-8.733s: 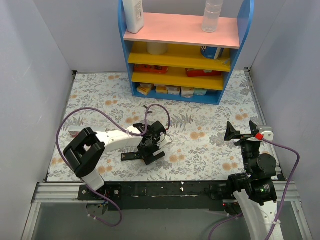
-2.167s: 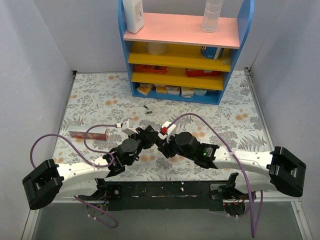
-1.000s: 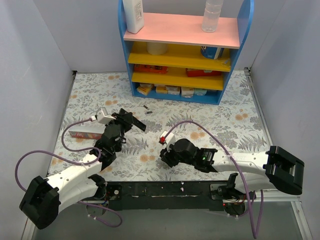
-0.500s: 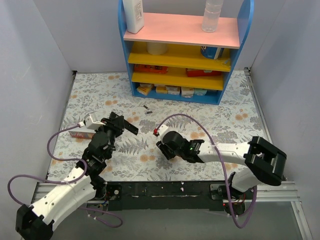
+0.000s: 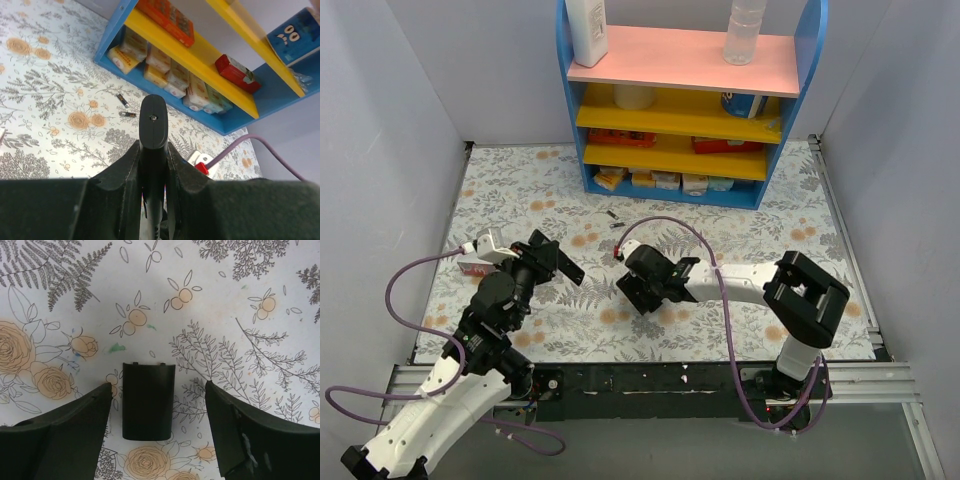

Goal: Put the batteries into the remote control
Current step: Place the battery cover at the center of the board, then pick up the battery from the center of the board.

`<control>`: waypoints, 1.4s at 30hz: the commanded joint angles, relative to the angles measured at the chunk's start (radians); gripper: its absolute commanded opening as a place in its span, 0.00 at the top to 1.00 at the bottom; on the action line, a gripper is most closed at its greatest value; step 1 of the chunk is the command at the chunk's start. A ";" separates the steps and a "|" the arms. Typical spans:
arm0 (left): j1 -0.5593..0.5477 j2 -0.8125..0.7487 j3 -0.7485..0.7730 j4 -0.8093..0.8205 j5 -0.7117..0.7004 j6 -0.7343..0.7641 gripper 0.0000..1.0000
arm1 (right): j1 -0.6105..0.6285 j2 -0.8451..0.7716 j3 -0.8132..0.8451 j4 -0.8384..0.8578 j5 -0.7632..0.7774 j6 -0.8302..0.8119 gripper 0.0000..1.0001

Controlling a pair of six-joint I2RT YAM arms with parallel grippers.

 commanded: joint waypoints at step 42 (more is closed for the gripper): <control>0.059 -0.028 0.047 -0.140 0.066 0.240 1.00 | -0.302 0.706 1.003 -0.014 -0.209 -0.269 0.58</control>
